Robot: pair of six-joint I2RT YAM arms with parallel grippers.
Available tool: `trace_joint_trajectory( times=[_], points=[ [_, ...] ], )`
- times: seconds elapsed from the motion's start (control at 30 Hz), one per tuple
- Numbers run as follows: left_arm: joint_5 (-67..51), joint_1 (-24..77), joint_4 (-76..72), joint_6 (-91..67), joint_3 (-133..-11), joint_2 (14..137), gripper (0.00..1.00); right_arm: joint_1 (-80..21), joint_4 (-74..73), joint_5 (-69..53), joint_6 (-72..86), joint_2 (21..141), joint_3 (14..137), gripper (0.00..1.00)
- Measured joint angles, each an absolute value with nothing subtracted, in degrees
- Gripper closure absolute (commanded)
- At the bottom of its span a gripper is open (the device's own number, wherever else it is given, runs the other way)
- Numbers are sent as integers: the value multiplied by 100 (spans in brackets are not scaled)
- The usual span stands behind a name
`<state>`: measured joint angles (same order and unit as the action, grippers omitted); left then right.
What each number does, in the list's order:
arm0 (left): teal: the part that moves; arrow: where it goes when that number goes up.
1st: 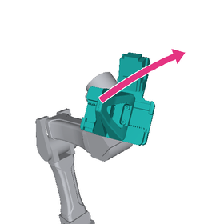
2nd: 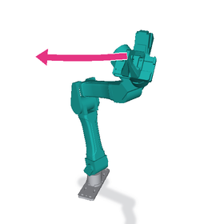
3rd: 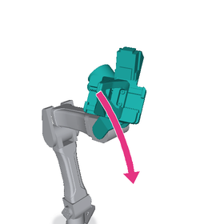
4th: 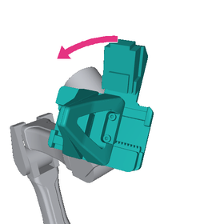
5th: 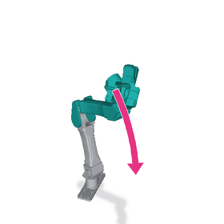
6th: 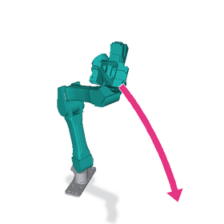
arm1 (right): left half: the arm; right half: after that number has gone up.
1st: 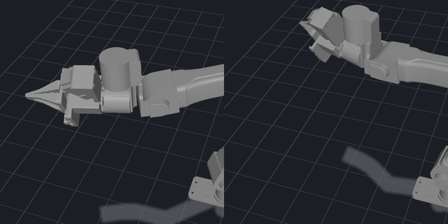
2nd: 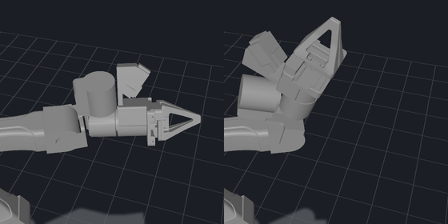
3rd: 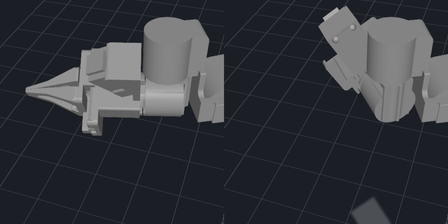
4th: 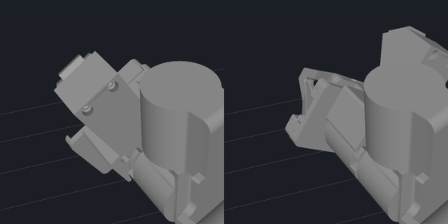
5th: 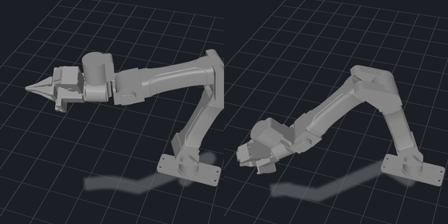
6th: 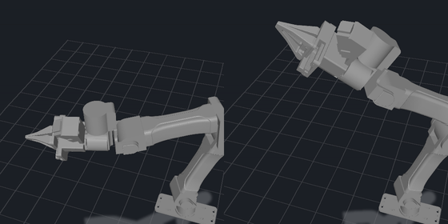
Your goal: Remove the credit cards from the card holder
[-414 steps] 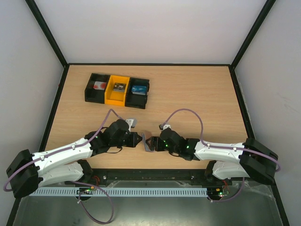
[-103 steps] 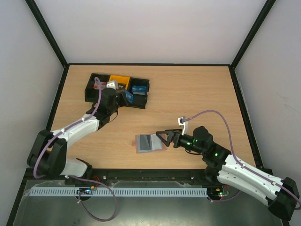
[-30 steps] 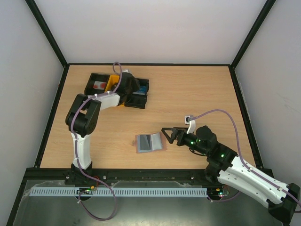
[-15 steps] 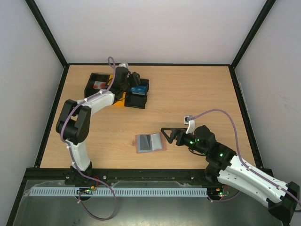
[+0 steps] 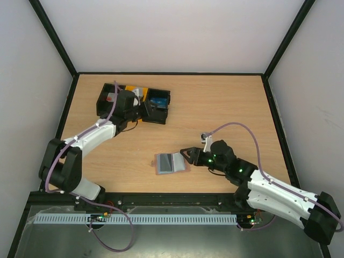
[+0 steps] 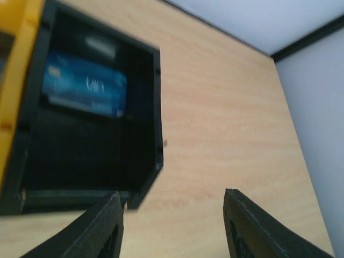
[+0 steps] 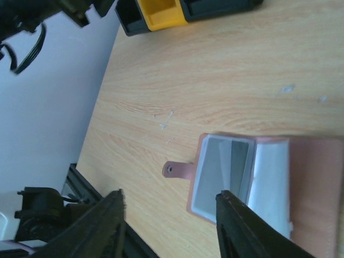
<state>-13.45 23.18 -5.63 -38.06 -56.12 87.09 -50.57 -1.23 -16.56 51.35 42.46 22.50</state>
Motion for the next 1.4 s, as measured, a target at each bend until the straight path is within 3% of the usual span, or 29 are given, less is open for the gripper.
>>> trace_joint_trajectory(
  times=[0.17, 0.57, 0.93, 1.07, 1.4],
  points=[
    [-2027, 2333, -250, -3778, -5009, 8281, 61, -5059, 226, -1850, 5231, 4799, 2178, 66],
    [-2504, 3017, -198, -4040, -3527, 7100, 60, -5078, 781, -1874, 5354, 6407, 2180, 68],
    [-2729, 3389, -982, -4729, -2646, 7126, 62, -5780, 556, -1293, 5162, 7443, 2917, 63],
    [-2720, 3476, -1164, -4875, -2502, 7183, 64, -5922, 449, -1009, 5078, 7760, 3127, 53],
    [-2593, 3520, -1365, -5028, -2425, 7555, 70, -6097, -1, -558, 4831, 8335, 3516, 51]
  ],
)
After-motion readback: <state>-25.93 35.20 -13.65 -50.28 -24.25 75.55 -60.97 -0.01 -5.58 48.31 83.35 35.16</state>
